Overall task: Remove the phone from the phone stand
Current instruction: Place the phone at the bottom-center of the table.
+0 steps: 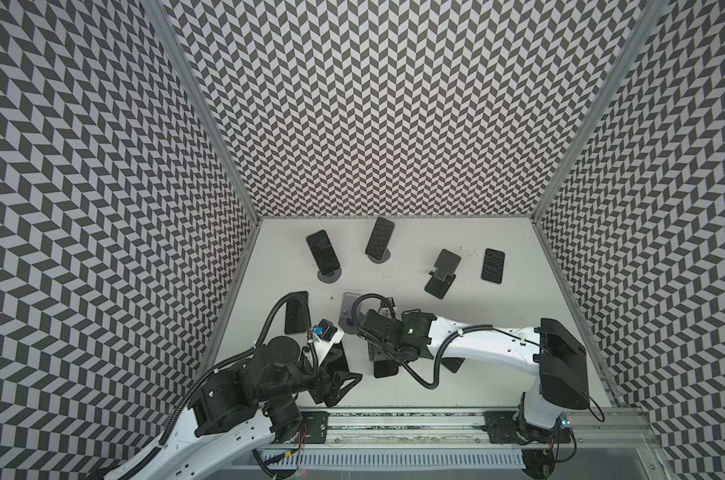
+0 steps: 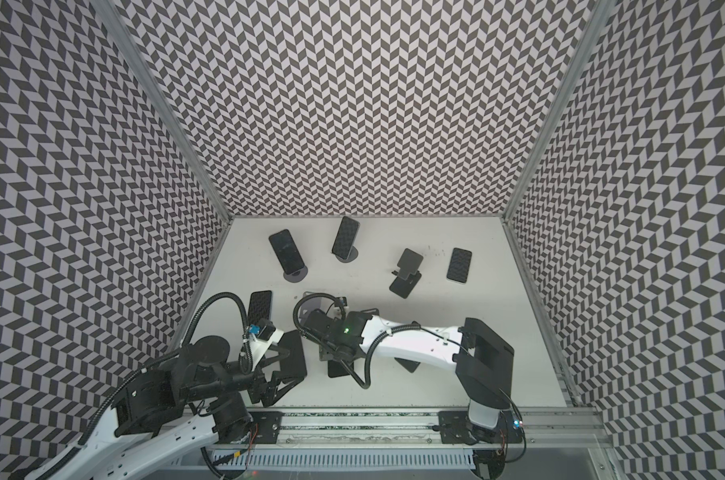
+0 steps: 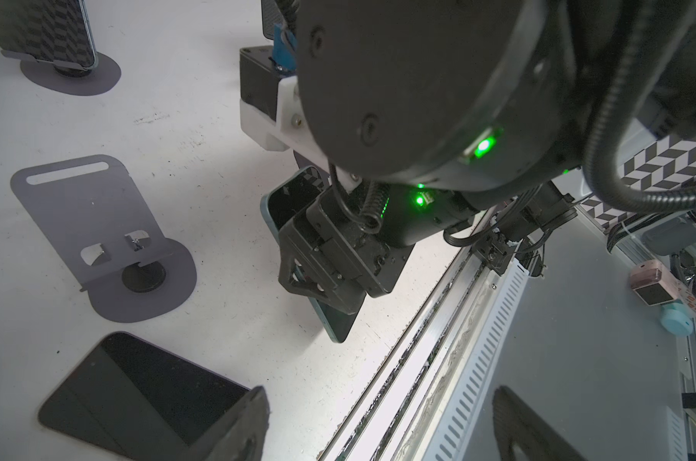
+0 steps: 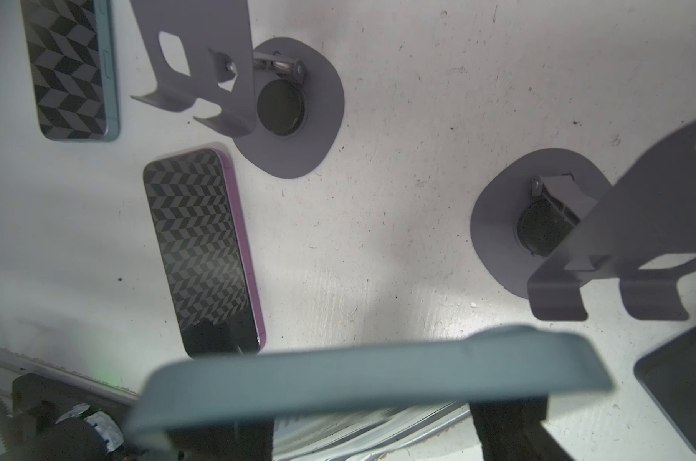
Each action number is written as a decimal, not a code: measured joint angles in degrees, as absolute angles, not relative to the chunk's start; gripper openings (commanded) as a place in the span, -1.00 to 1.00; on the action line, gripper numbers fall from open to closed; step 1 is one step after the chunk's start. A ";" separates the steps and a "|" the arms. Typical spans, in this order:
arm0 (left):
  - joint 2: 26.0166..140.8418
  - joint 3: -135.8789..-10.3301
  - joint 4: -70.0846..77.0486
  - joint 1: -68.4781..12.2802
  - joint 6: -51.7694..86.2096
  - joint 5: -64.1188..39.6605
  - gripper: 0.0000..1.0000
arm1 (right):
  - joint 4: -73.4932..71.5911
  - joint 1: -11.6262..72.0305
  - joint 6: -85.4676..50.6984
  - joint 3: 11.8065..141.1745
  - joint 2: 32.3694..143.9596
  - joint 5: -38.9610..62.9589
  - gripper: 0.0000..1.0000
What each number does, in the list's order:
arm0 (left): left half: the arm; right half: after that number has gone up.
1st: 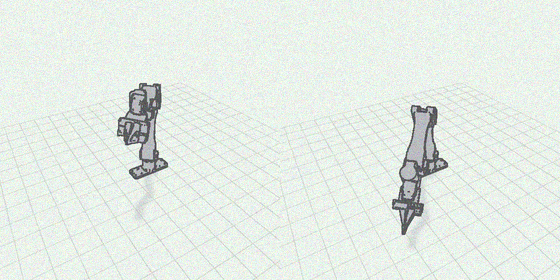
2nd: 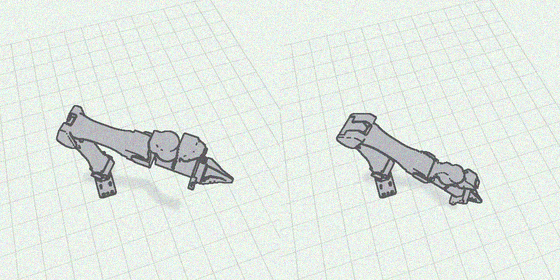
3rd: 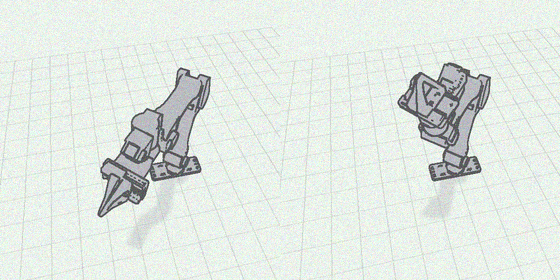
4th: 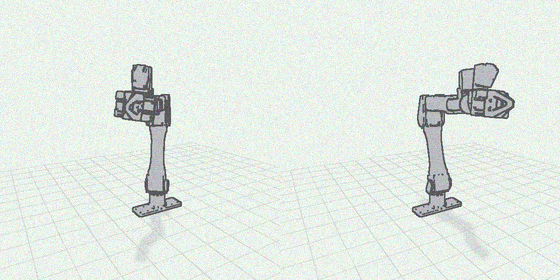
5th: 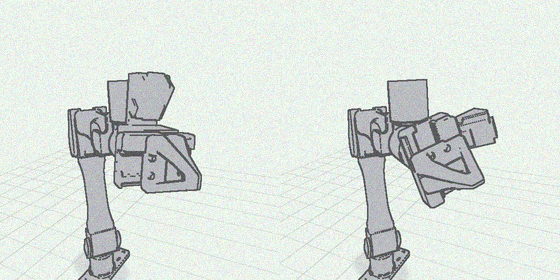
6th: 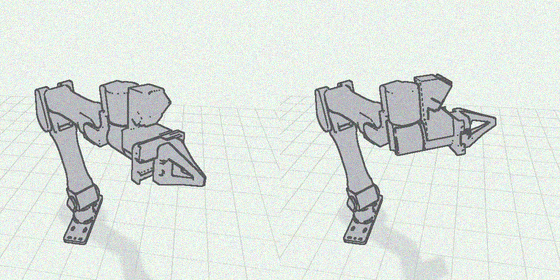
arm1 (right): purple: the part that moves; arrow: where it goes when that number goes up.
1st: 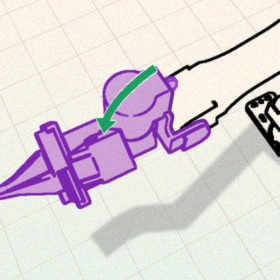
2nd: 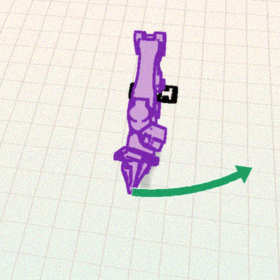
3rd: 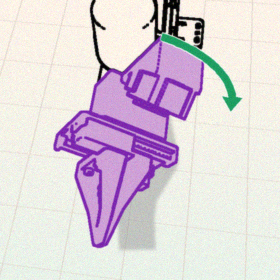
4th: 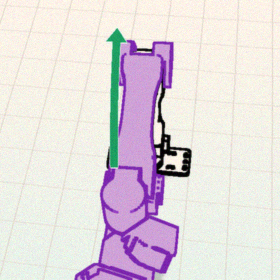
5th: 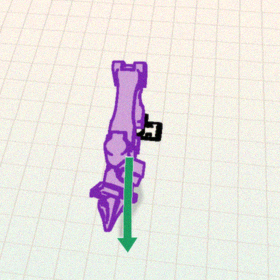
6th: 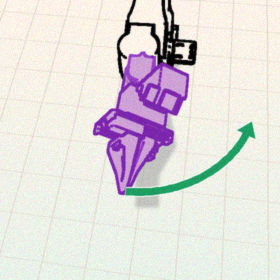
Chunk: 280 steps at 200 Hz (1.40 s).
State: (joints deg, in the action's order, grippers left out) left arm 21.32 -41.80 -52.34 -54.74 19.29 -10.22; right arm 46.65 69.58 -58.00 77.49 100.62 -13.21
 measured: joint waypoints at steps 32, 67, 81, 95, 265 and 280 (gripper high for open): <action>21.34 -41.80 -52.34 -54.74 19.11 -10.24 0.76 | 46.24 69.58 -58.00 77.47 101.19 -12.51 0.11; 21.34 -41.80 -52.34 -54.74 19.11 -10.26 0.76 | 46.06 69.58 -57.87 77.49 102.45 -11.88 0.11; 21.34 -41.80 -52.34 -54.74 19.09 -10.26 0.76 | 45.93 69.58 -57.82 77.49 103.24 -11.75 0.11; 21.32 -41.80 -52.34 -54.74 19.09 -10.28 0.76 | 45.87 69.58 -57.63 77.49 103.98 -11.64 0.11; 20.67 -41.65 -52.34 -54.74 19.07 -10.46 0.76 | 46.06 67.72 -56.21 80.68 110.02 -8.45 0.11; 20.69 -41.65 -52.34 -54.74 19.07 -10.46 0.76 | 46.33 67.26 -55.94 81.58 110.85 -8.05 0.11</action>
State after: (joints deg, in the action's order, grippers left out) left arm 20.69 -41.65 -52.34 -54.74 19.07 -10.46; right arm 46.33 67.26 -55.94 81.58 110.85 -8.05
